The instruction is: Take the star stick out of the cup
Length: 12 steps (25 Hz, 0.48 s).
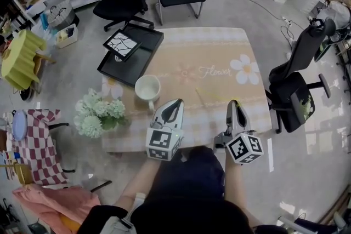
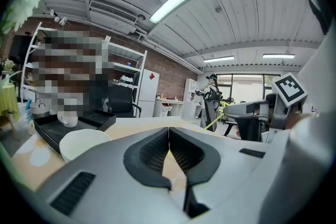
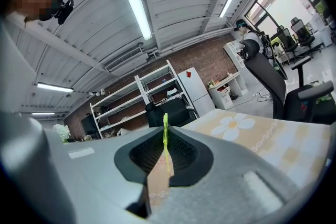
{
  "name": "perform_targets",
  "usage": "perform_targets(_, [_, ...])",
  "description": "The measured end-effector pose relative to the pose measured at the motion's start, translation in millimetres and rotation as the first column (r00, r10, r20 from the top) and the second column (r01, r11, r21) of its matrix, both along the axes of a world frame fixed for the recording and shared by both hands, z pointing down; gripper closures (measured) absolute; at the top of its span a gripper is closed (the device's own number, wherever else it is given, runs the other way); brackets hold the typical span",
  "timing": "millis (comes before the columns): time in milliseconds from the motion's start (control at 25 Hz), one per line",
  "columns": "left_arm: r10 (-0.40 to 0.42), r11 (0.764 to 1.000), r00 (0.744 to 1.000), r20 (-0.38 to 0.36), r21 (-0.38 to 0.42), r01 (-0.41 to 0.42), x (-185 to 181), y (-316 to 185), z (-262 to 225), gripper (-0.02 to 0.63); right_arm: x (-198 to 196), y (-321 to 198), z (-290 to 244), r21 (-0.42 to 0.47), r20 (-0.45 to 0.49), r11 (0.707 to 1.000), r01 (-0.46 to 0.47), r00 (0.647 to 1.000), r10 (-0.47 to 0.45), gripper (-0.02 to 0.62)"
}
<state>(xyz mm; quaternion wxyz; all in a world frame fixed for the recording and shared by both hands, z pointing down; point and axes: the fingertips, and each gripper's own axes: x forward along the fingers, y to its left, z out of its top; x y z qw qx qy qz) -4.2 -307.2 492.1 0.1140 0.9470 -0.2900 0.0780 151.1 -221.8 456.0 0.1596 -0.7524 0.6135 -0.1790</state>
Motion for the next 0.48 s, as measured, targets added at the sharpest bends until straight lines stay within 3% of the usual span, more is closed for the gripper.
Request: perform_targets(480, [-0.022,1.000,1.000,0.003,-0.007,0.022,-4.4,-6.8,3.8,0.595,-3.5,-7.1,2.8,-0.007,0.004,1.000,0.021,1.000,-0.021,0.580])
